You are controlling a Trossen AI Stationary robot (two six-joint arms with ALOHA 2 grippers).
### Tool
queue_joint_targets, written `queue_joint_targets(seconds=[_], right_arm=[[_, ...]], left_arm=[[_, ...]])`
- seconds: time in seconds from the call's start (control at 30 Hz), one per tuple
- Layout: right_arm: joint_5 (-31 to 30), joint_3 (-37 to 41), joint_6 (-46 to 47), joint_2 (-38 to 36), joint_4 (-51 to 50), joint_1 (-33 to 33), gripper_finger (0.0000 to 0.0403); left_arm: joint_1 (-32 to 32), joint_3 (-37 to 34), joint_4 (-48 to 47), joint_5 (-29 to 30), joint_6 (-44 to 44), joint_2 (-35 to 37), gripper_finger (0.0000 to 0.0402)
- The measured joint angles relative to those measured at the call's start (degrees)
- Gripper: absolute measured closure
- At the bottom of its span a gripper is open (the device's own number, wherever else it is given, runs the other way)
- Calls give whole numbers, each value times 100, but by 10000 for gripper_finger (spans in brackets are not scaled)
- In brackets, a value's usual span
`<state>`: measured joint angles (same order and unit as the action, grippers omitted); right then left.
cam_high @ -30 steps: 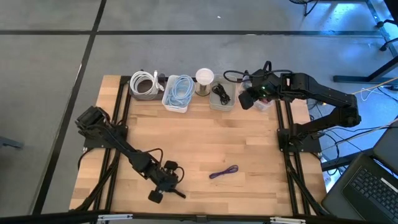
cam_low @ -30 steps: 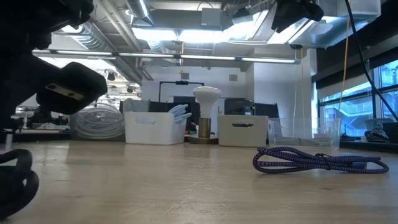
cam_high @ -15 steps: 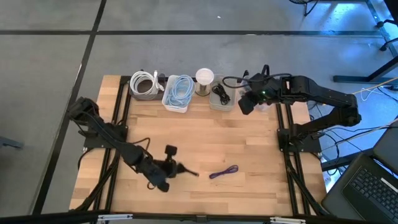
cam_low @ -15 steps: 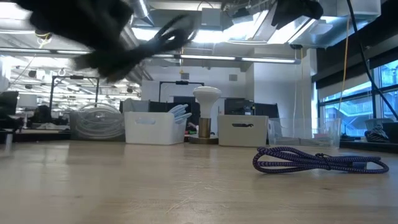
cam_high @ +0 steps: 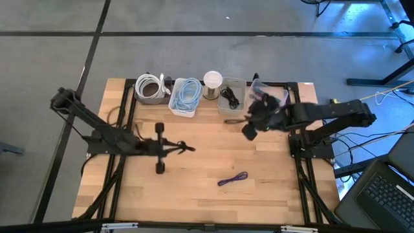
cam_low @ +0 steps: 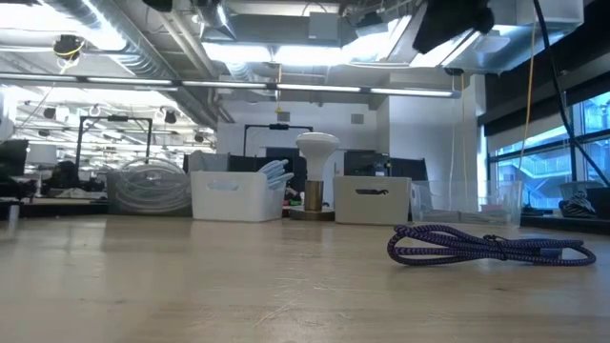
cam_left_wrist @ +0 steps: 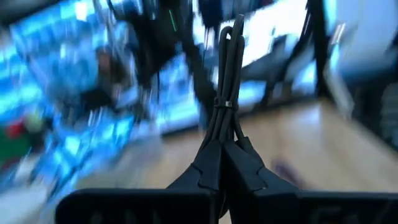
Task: Pick & Place USB Port
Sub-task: Put the black charger cable into the gray bin
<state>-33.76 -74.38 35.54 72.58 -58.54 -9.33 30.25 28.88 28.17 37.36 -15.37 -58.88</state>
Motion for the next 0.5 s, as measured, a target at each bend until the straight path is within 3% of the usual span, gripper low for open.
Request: queue_joint_targets(seconds=[0.1,0.2,0.4,0.5], right_arm=[[-13,630,-171,0,969,-202,301],[13,1263,-609,0,2547,-352,301],[744,2354,-2216,0,6638,-563,301],[1255,2637,-2685,0,7882,-585,301]], left_arm=[[-362,-712,1716,-916,-460,378,400],[-809,-1114,2776,-1704,-493,427,400],[-1666,-989,3123,-2971,-163,157,400],[-1961,-711,3146,-3428,-36,-90,400]])
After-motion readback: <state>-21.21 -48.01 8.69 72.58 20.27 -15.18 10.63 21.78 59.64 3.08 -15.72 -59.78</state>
